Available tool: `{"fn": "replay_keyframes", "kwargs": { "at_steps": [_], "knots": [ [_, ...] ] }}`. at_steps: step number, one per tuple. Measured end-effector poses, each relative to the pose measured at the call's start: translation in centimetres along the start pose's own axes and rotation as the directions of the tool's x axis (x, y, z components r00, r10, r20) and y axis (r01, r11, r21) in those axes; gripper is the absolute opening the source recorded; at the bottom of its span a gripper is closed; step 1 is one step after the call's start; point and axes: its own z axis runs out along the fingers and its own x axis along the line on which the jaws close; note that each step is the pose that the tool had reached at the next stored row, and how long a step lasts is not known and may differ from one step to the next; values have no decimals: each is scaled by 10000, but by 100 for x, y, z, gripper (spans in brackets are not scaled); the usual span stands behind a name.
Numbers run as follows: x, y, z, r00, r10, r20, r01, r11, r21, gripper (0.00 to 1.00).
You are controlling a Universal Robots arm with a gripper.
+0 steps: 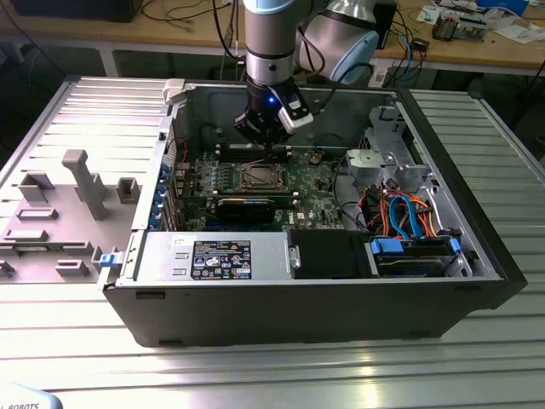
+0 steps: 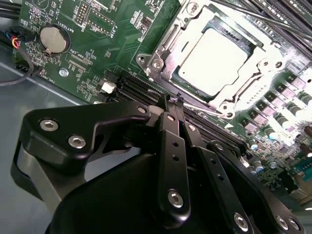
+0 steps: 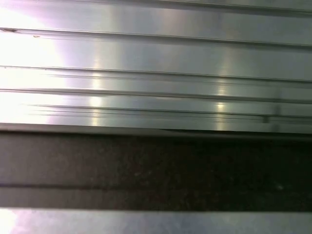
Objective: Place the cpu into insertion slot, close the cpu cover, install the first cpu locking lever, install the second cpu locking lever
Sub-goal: 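Install the first cpu locking lever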
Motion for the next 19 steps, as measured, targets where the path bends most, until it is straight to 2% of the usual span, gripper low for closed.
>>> {"fn": "replay_keyframes", "kwargs": {
  "at_steps": [10,16,19],
  "knots": [
    [-47,-6,100,10000,0,-1,0,10000,1,11],
    [-55,-6,108,10000,0,0,0,10000,0,11],
    [-56,-5,90,10000,1,1,-1,10000,0,11]
  ]
}}
